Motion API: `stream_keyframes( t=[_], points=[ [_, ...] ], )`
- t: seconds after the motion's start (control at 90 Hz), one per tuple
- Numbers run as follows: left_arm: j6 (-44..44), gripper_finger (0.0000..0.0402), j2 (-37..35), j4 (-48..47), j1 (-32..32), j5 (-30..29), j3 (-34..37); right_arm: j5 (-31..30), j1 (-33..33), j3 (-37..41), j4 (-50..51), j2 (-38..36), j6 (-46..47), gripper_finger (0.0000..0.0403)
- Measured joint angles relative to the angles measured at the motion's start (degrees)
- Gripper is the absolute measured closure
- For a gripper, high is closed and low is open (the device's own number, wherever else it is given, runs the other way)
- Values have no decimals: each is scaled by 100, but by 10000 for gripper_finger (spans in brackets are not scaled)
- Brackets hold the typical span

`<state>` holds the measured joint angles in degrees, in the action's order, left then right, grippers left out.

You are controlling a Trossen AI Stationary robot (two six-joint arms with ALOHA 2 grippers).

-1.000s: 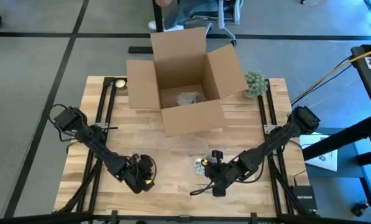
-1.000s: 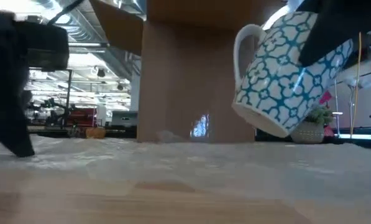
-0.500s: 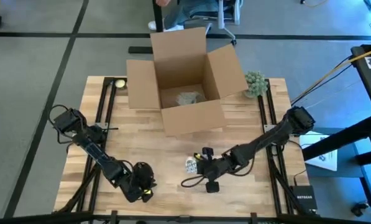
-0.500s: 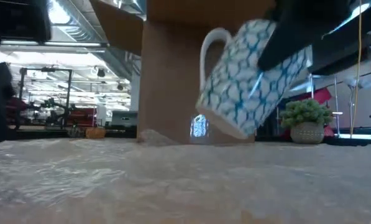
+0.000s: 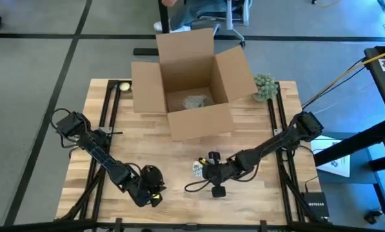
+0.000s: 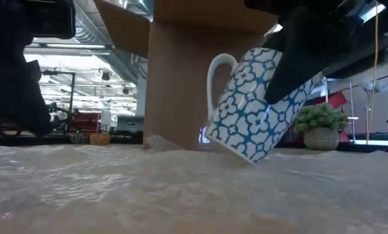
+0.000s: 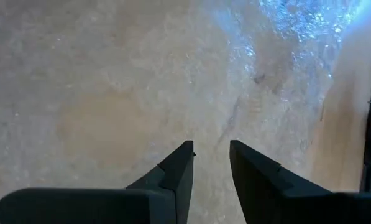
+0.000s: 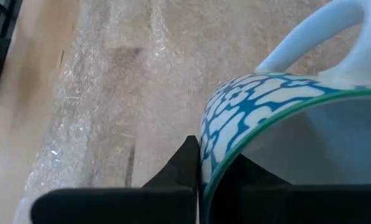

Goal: Wrap mug
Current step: Wrap the white patterned mug with the transparent bubble wrap

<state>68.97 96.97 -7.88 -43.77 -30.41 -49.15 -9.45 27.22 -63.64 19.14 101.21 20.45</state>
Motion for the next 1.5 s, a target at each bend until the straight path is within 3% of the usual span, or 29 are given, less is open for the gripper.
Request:
stream_keyframes(
  t=[0.178,0.489,0.633,1.111,1.289,1.5],
  points=[
    [0,314,0,-2,0,2,0,1,9,0,22,0,275,380],
    [-32,314,-2,-2,0,-2,0,4,11,4,-327,2,199,259],
    [-37,314,-2,-2,0,-4,0,4,11,4,-521,0,50,226],
    [-39,314,-9,-2,-15,-4,0,-146,-235,4,-751,-9,-131,219],
    [-39,314,-9,1,-15,-4,0,299,-343,2,-918,-13,55,219],
    [-37,314,-9,0,-17,-4,-1,267,-339,0,-834,-39,-21,219]
  ],
)
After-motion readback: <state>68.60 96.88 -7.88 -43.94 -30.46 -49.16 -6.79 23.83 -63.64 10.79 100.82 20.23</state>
